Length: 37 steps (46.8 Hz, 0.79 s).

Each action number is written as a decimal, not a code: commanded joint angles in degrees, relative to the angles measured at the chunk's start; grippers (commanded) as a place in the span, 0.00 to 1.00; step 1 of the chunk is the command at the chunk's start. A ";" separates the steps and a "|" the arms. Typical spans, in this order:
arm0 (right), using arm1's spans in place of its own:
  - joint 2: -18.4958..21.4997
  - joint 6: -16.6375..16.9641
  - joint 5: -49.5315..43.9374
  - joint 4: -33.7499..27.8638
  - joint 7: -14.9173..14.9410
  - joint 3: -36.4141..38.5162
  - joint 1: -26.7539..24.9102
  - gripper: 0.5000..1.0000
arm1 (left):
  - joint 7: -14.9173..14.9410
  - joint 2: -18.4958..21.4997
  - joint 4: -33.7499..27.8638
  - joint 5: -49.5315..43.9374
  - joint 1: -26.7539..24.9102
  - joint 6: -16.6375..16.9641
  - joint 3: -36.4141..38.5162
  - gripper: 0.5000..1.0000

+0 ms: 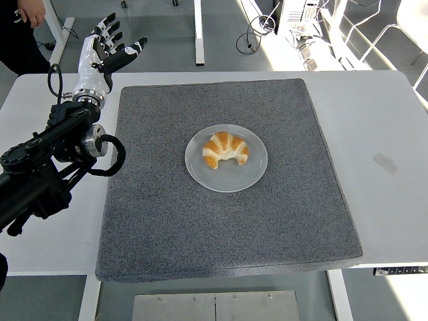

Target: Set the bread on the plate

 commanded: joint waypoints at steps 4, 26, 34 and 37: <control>0.00 0.09 0.02 0.09 0.00 0.00 0.06 1.00 | -1.77 0.12 0.30 -3.19 1.07 -1.75 -4.69 0.77; 0.00 0.00 0.01 0.00 0.00 0.00 0.06 1.00 | -1.77 0.03 7.59 -11.72 1.86 -12.83 -9.44 0.77; 0.00 0.18 0.02 0.62 0.00 0.18 0.41 1.00 | -1.77 -0.06 8.12 -11.72 1.69 -13.10 -9.17 0.77; 0.00 0.27 0.02 0.53 0.00 0.26 0.41 1.00 | -1.77 -0.06 8.12 -11.72 1.51 -13.10 -9.09 0.77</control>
